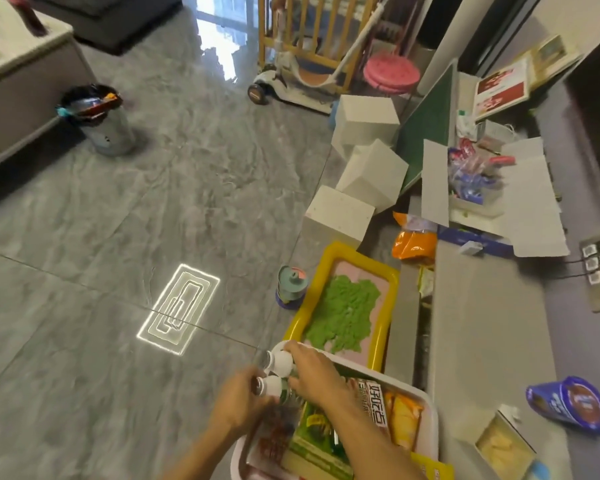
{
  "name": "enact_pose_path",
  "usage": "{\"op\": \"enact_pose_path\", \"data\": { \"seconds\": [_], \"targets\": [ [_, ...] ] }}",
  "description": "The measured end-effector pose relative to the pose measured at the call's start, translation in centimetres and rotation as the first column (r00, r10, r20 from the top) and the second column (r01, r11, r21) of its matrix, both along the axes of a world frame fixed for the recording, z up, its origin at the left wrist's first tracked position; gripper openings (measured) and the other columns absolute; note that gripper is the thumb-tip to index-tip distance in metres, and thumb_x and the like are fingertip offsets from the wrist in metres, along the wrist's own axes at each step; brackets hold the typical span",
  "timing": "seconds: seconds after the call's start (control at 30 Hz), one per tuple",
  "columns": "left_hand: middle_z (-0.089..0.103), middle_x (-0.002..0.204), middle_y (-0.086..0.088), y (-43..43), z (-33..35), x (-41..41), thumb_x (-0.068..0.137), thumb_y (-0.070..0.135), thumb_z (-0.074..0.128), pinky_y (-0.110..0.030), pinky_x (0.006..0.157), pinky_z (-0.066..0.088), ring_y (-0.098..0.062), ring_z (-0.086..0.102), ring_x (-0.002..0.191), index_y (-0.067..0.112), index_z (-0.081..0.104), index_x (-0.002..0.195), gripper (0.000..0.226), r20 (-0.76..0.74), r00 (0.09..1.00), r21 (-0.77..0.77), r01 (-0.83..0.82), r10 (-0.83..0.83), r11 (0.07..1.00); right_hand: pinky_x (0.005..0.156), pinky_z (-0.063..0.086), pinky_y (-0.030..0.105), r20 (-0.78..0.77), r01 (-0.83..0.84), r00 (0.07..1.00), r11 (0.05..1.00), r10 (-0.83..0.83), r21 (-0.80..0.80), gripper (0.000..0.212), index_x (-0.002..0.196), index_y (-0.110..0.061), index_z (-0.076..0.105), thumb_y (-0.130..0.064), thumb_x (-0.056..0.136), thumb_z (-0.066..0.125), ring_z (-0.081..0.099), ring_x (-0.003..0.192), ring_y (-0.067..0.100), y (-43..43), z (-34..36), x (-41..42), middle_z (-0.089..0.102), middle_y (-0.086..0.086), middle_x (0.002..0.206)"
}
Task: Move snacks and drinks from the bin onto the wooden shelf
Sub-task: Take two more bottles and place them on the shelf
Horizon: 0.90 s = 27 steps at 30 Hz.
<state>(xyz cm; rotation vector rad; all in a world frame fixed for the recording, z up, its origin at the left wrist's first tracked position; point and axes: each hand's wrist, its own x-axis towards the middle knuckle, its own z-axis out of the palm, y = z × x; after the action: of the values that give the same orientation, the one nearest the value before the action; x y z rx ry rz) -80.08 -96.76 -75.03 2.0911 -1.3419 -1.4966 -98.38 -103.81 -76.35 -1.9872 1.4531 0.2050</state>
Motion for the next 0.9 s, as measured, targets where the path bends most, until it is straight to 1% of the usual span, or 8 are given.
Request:
{"op": "enact_pose_path", "data": {
  "seconds": [0.07,0.13,0.23,0.37,0.47,0.63,0.73,0.9],
  "targets": [
    [0.076,0.078,0.010,0.3,0.5,0.5,0.066,0.032,0.083,-0.037,0.067,0.061,-0.004,0.071,0.070,0.034,0.068,0.087,0.026,-0.012,1.000,-0.048,0.027,-0.027,0.998,0.091,0.051,0.045,0.079,0.083,0.993,0.997,-0.083,0.008,0.045,0.122,-0.032,0.048,-0.024,0.089,0.077,0.061,0.115,0.027,1.1,0.6,-0.4,0.064,-0.003,0.125],
    [0.077,0.078,0.010,0.1,2.2,0.8,0.065,0.033,0.079,-0.039,0.065,0.061,-0.006,0.072,0.069,0.038,0.066,0.089,0.028,-0.044,0.998,-0.092,0.051,-0.055,0.994,0.090,0.052,0.042,0.164,0.195,0.966,0.980,-0.198,0.037,0.045,0.122,-0.038,0.047,-0.031,0.090,0.078,0.060,0.117,0.019,2.5,1.7,-0.9,0.060,-0.009,0.127],
    [0.078,0.078,0.008,-0.9,6.3,0.6,0.059,0.040,0.084,-0.037,0.063,0.060,-0.009,0.074,0.070,0.026,0.069,0.085,0.033,-0.070,0.991,-0.160,0.106,-0.118,0.981,0.095,0.053,0.038,0.262,0.377,0.895,0.926,-0.362,-0.008,0.060,0.138,-0.043,0.047,-0.044,0.088,0.079,0.058,0.121,0.008,4.7,4.5,-2.1,0.057,-0.019,0.137],
    [0.080,0.092,0.005,-2.5,13.7,-0.6,0.071,0.023,0.094,-0.040,0.077,0.064,-0.011,0.076,0.088,0.028,0.074,0.092,0.030,-0.094,0.964,-0.284,0.213,-0.248,0.935,0.094,0.053,0.027,0.428,0.606,0.726,0.795,-0.538,-0.030,0.057,0.134,-0.033,0.061,-0.037,0.083,0.086,0.058,0.112,-0.005,7.0,10.8,-3.8,0.059,-0.020,0.125],
    [0.079,0.099,0.011,-3.9,20.4,-1.7,0.073,0.033,0.092,-0.040,0.083,0.064,-0.004,0.075,0.093,0.034,0.075,0.099,0.031,-0.090,0.924,-0.367,0.315,-0.370,0.875,0.091,0.058,0.033,0.494,0.758,0.585,0.650,-0.643,-0.051,0.056,0.129,-0.034,0.062,-0.041,0.080,0.088,0.063,0.112,0.001,8.3,16.8,-4.9,0.063,-0.019,0.123],
    [0.081,0.097,0.012,-4.8,31.4,-3.7,0.077,0.057,0.085,-0.045,0.077,0.066,-0.007,0.078,0.088,0.030,0.076,0.105,0.040,-0.098,0.806,-0.498,0.468,-0.584,0.730,0.098,0.058,0.042,0.581,0.868,0.459,0.479,-0.672,-0.132,0.064,0.135,-0.031,0.061,-0.044,0.077,0.084,0.066,0.118,0.011,11.5,27.4,-6.3,0.066,-0.010,0.130],
    [0.080,0.099,0.015,-3.5,36.8,-4.6,0.081,0.054,0.086,-0.041,0.074,0.066,-0.006,0.078,0.088,0.036,0.076,0.106,0.032,-0.047,0.697,-0.580,0.565,-0.716,0.588,0.100,0.059,0.045,0.616,0.923,0.367,0.357,-0.697,-0.146,0.067,0.138,-0.033,0.057,-0.043,0.076,0.080,0.068,0.120,0.014,15.6,33.4,-6.1,0.070,-0.005,0.131],
    [0.077,0.104,0.021,1.6,43.6,-6.7,0.077,0.067,0.082,-0.040,0.076,0.065,0.000,0.076,0.088,0.041,0.076,0.102,0.036,0.007,0.494,-0.658,0.657,-0.870,0.368,0.095,0.062,0.038,0.710,0.983,0.157,0.036,-0.686,-0.182,0.058,0.134,-0.029,0.064,-0.022,0.082,0.087,0.070,0.114,0.005,25.8,40.8,-3.8,0.073,-0.012,0.124]
  ]
}}
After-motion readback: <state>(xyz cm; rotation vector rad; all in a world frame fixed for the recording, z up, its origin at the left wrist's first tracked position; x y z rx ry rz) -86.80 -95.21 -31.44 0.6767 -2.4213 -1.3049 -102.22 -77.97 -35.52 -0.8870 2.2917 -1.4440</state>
